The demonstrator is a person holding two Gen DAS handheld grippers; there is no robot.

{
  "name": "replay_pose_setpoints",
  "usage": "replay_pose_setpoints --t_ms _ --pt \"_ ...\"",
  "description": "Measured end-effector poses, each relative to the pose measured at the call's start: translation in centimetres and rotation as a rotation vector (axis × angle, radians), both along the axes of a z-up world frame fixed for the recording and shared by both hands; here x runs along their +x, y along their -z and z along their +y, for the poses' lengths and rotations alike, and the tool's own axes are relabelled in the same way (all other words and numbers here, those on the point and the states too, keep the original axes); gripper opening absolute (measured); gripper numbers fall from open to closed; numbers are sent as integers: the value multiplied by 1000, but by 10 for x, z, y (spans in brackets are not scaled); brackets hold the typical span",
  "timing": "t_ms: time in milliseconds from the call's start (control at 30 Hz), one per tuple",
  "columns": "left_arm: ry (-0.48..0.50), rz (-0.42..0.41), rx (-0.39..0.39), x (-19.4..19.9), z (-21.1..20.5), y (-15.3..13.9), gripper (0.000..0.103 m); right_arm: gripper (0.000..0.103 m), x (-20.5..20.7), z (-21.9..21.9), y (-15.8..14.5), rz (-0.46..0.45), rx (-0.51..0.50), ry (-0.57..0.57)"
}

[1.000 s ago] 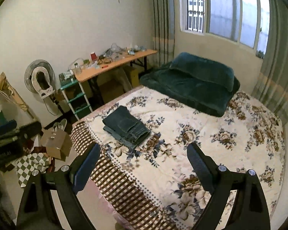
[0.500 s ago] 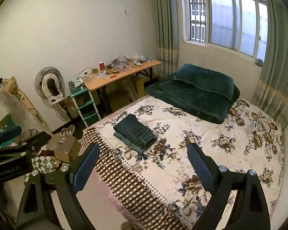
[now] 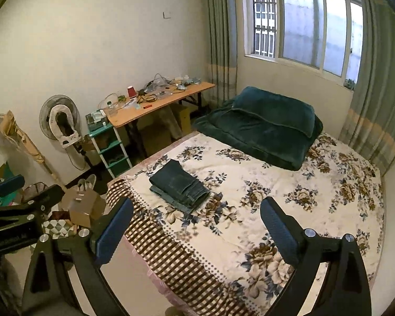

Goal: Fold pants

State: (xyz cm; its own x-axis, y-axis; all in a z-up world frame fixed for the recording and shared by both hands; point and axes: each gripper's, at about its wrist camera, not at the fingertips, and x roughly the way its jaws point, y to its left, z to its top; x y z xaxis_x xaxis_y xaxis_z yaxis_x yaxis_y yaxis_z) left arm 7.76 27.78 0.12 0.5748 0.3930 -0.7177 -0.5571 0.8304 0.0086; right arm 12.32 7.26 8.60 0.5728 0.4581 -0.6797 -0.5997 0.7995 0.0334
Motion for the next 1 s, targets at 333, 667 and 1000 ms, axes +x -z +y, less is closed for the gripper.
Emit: replay_pose_setpoints --t_ms 333,667,1000 --pt "13 8 20 18 6 -9 103 100 27 3 -7 -1 -18 28" --pt "20 12 6 19 2 -9 103 100 32 -8 -10 1 -12 42" --pt "8 8 14 15 0 -12 103 101 25 -16 -10 2 -3 54"
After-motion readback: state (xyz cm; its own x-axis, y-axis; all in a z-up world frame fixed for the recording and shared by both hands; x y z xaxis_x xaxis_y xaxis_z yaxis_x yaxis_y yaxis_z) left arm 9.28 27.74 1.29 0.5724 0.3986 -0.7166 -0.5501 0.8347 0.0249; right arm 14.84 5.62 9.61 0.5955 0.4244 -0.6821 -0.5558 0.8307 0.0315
